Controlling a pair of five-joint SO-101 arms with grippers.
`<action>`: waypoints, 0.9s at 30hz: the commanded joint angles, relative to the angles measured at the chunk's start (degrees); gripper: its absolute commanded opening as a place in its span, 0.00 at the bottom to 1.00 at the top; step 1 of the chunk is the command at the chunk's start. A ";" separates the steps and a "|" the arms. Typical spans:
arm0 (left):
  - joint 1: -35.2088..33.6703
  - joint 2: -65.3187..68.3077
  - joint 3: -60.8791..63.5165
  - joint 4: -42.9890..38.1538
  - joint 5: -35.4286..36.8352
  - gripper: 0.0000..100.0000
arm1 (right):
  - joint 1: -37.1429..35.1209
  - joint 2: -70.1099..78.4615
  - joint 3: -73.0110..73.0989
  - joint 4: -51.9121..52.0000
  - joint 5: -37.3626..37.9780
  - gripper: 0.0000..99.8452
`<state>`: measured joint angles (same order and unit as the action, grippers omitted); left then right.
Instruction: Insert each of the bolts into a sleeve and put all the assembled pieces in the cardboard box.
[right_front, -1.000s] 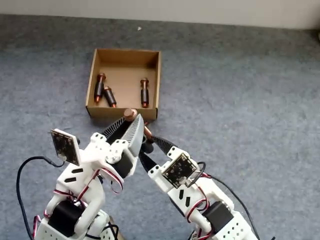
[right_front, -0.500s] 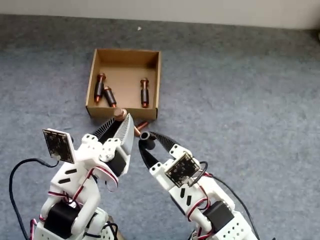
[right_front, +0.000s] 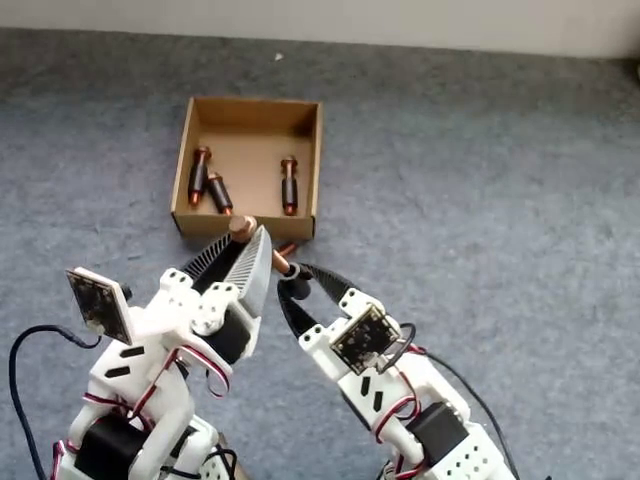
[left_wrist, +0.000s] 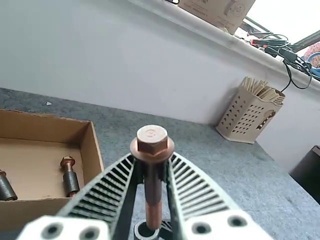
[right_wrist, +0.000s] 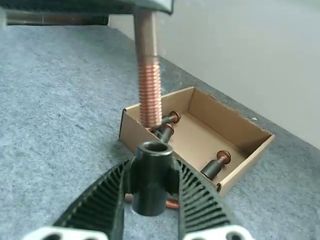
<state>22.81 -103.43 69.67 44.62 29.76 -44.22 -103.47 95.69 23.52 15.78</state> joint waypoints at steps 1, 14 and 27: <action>1.01 -0.40 -1.54 -0.44 0.35 0.01 | 0.31 -1.01 8.84 -1.27 0.35 0.00; 1.01 -0.40 4.53 -0.53 -0.09 0.01 | 0.31 -1.10 8.84 -1.54 0.35 0.00; 1.10 -0.40 11.21 -5.10 -8.26 0.03 | 0.48 -1.10 8.84 -1.27 0.35 0.00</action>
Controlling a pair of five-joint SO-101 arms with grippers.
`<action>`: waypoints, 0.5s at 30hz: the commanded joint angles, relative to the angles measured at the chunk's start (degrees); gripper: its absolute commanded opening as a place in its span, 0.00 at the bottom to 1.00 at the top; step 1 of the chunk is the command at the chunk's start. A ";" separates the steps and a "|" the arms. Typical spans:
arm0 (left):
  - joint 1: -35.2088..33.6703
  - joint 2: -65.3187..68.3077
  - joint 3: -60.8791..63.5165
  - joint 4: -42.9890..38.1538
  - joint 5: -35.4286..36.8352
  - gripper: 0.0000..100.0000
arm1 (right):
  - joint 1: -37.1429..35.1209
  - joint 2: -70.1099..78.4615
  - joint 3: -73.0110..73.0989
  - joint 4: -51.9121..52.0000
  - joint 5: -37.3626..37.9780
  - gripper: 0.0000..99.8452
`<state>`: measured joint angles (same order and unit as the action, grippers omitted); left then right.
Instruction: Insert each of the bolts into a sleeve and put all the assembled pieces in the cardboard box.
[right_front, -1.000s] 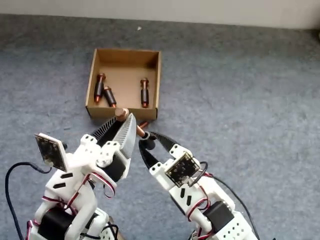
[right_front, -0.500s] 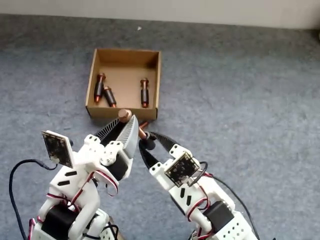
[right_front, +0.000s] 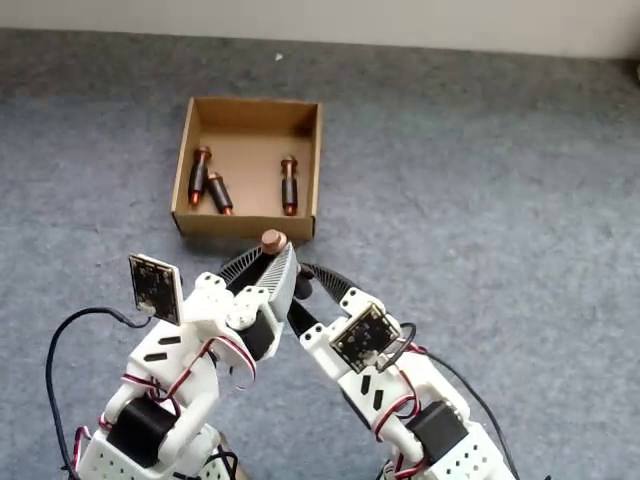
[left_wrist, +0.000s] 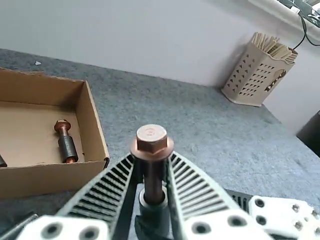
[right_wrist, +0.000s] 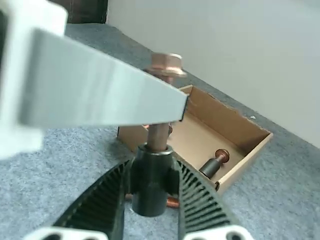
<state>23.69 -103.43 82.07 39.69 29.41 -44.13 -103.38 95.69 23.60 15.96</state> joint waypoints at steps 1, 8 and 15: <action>0.22 -0.40 -1.80 1.76 -11.25 0.06 | 0.40 -1.19 8.84 -1.36 0.18 0.00; -0.22 -0.40 -11.12 18.29 -9.85 0.29 | 0.66 -0.92 8.84 -1.27 -6.68 0.00; -6.11 -0.40 -18.51 26.20 -9.93 0.29 | 5.41 -1.10 8.84 3.03 -12.13 0.00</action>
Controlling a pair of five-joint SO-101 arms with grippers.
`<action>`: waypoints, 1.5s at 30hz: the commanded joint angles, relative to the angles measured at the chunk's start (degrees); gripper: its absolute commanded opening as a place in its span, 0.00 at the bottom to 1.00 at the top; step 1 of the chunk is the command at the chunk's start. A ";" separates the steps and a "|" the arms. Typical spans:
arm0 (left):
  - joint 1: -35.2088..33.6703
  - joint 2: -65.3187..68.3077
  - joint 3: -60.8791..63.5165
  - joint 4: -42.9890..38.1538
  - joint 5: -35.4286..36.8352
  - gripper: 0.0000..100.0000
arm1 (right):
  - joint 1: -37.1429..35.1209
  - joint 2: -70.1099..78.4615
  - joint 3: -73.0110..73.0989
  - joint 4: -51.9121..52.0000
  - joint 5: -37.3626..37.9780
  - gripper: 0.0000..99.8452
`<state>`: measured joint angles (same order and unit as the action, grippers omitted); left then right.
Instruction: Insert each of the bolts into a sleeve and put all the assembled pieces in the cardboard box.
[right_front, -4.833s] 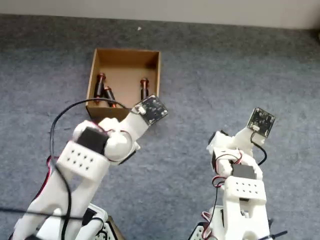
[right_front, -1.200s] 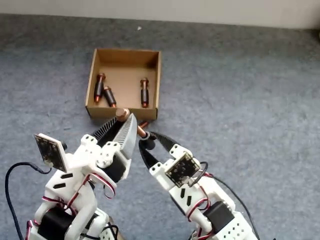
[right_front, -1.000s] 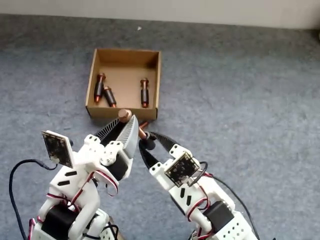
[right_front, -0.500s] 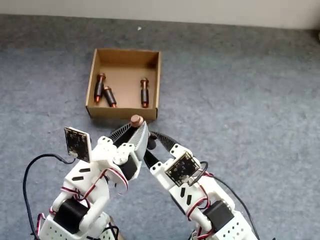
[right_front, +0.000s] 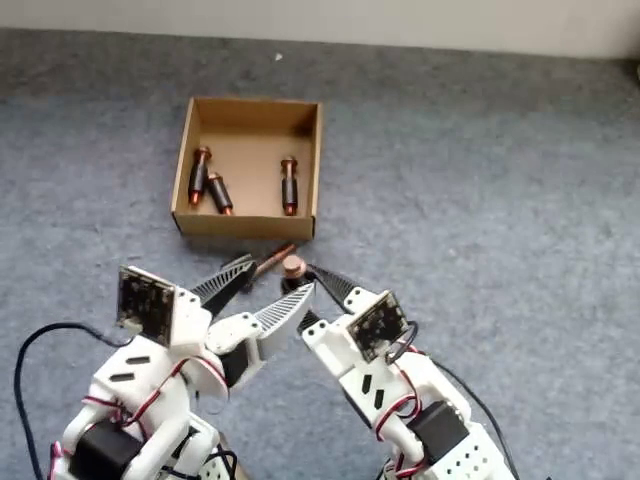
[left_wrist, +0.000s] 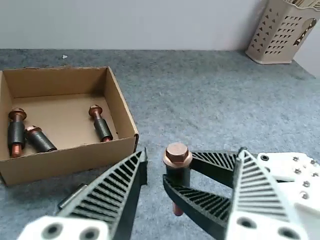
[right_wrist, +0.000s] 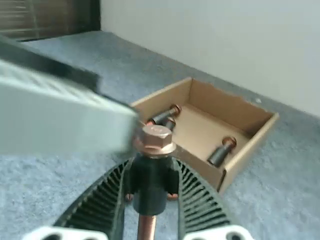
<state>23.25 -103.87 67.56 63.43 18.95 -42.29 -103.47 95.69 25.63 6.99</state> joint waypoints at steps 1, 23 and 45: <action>-8.84 0.04 -3.91 3.08 0.53 0.29 | 5.32 -1.01 8.84 1.80 -4.66 0.00; -34.86 0.04 23.87 4.75 -1.76 0.08 | 12.26 22.73 -18.51 4.44 -8.18 0.00; -34.95 0.04 29.58 -2.99 -6.33 0.00 | 11.56 100.00 -65.36 -28.09 -15.12 0.01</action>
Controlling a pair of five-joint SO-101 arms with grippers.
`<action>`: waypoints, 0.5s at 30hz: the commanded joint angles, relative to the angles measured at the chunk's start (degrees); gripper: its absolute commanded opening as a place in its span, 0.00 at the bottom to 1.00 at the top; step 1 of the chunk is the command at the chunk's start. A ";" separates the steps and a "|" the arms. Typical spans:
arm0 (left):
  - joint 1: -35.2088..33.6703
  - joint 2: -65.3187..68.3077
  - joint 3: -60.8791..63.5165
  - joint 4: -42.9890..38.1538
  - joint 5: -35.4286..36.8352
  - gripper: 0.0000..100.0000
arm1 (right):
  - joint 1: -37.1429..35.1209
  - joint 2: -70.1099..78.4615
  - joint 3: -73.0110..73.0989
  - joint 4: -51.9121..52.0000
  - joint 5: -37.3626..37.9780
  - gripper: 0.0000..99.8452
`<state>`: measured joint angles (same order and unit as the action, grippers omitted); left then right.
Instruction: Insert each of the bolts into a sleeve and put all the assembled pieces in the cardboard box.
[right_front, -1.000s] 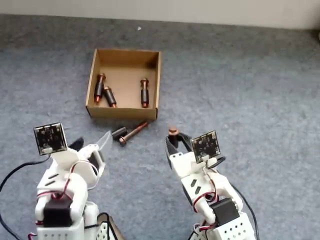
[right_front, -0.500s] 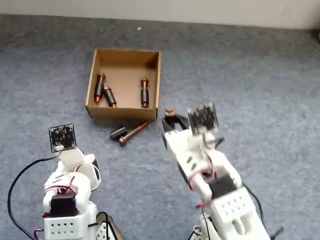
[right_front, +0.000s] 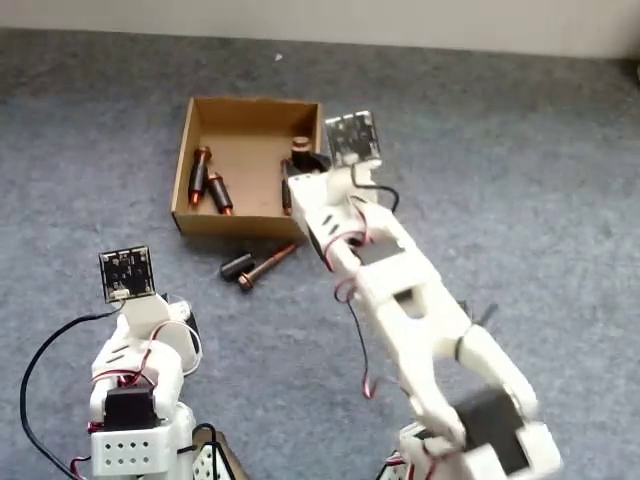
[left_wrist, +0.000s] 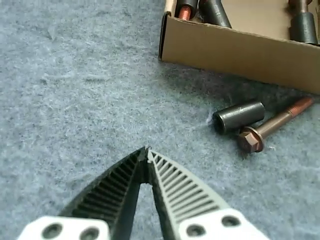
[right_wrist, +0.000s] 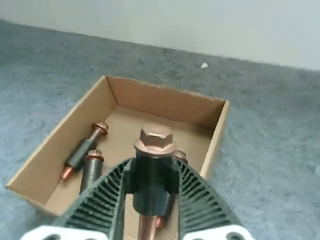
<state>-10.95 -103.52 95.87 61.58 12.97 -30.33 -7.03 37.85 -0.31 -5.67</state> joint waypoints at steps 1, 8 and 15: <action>-0.75 -0.31 1.27 -1.14 -0.35 0.00 | -0.40 5.41 -8.84 -2.15 -2.46 0.01; -0.75 -0.31 1.27 -1.23 -0.35 0.00 | -0.48 10.95 -12.70 4.79 -2.73 0.14; -0.75 -0.31 1.27 -1.41 -0.35 0.00 | -0.92 7.87 -12.88 10.77 -2.64 0.14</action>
<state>-10.95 -103.52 95.87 61.41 12.97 -30.42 4.84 27.56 7.43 -7.78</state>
